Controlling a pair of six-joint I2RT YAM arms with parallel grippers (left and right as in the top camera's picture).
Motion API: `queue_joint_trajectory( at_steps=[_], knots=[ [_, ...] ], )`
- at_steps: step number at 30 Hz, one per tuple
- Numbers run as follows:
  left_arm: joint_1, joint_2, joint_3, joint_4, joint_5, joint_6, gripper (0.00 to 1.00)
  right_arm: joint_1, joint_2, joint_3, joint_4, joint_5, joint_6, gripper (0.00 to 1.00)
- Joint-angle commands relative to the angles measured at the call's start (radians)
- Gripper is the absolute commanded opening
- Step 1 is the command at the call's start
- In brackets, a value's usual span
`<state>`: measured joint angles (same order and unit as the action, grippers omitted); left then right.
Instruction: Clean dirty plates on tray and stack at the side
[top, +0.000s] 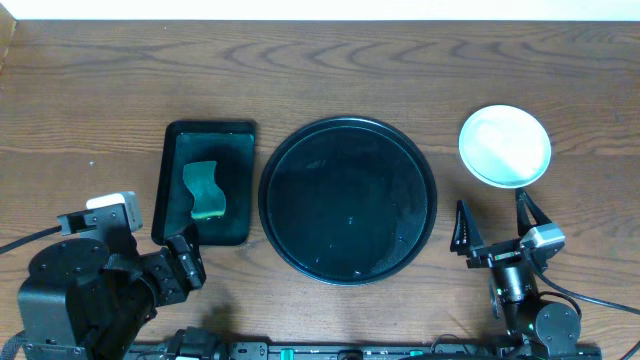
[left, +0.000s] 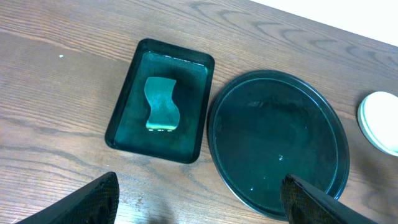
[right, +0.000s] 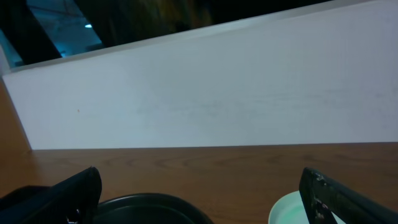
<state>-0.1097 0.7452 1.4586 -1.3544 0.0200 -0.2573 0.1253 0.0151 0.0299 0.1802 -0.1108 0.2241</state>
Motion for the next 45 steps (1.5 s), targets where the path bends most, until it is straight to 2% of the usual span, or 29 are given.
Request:
queue_joint_trajectory(
  at_steps=[1,4,12,17,22,45],
  knots=[
    [-0.003,0.005,0.010,0.000,-0.005,0.013,0.83,-0.032,-0.010,-0.025,0.003,-0.027,0.015,0.99],
    [-0.003,0.005,0.010,0.000,-0.005,0.013,0.83,-0.080,-0.010,-0.025,-0.061,-0.055,0.014,0.99],
    [-0.003,0.005,0.010,0.000,-0.005,0.013,0.83,-0.080,-0.010,-0.025,-0.240,-0.104,-0.136,0.99],
    [-0.003,0.005,0.010,0.000,-0.005,0.013,0.83,-0.080,-0.010,-0.025,-0.242,-0.058,-0.079,0.99],
    [-0.003,0.005,0.010,0.000,-0.005,0.013,0.84,-0.080,-0.010,-0.025,-0.241,-0.083,-0.145,0.99],
    [-0.003,0.005,0.010,0.000,-0.005,0.013,0.83,-0.078,-0.010,-0.024,-0.240,-0.081,-0.125,0.99]
  ],
)
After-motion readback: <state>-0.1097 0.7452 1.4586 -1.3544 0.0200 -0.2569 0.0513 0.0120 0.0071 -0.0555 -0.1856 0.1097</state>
